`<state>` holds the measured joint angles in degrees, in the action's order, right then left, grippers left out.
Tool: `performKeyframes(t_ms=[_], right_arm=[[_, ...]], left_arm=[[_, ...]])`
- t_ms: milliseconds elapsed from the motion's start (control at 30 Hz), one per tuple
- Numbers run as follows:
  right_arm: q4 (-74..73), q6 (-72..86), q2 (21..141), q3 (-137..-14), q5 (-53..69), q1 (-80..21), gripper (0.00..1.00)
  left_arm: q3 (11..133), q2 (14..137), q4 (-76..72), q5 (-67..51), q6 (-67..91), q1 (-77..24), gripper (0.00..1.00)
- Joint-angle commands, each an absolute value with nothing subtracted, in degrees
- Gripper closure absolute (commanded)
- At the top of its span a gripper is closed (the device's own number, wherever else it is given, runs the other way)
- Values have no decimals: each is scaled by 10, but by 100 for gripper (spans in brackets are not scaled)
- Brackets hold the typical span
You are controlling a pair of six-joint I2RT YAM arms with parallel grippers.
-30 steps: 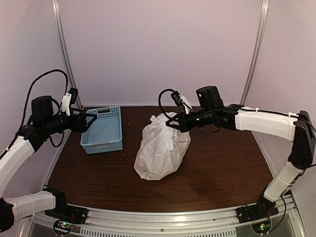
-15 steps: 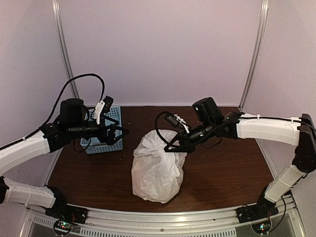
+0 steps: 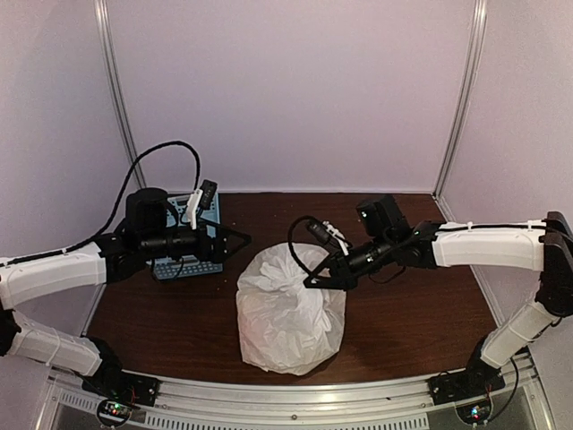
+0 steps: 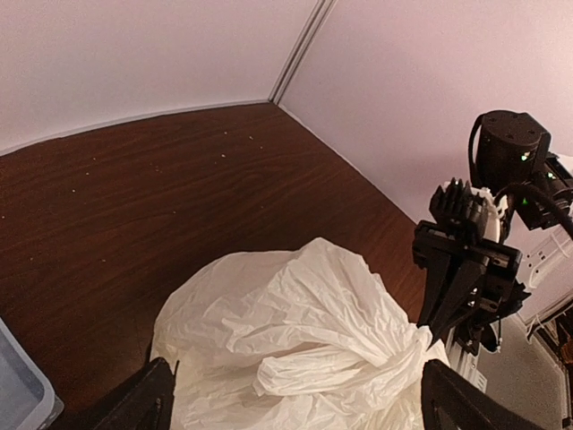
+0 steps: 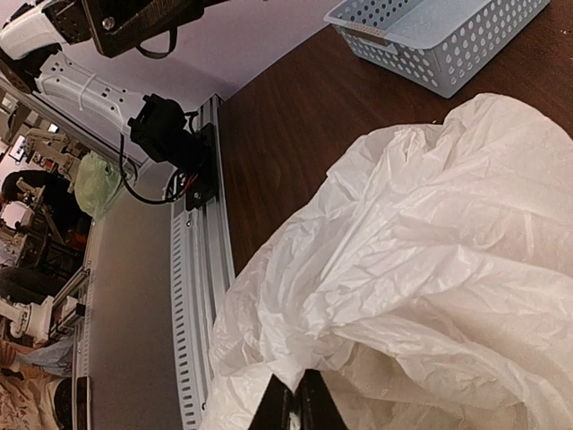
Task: Untie the knot of the plastic bag and take out the fruit
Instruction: Place the takeout bag at the center of the board.
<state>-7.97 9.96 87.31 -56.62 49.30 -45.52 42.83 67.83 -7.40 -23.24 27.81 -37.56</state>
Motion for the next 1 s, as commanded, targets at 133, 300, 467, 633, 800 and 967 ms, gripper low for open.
performKeyframes(t_ms=[133,300,467,633,800,967], right_arm=[[-13,141,823,-559,450,-457,60],[-8,153,788,-552,410,-451,37],[-13,163,736,-527,338,-440,32],[-74,143,685,-493,217,-445,31],[-67,179,635,-423,191,-450,31],[23,251,605,-343,191,-461,31]], left_arm=[[413,664,-103,-221,269,-382,3],[403,650,-98,-218,259,-389,3],[398,626,-73,-174,248,-417,2],[400,625,-24,-85,274,-479,2],[400,637,-7,-28,371,-550,5],[412,660,-9,21,421,-619,8]])
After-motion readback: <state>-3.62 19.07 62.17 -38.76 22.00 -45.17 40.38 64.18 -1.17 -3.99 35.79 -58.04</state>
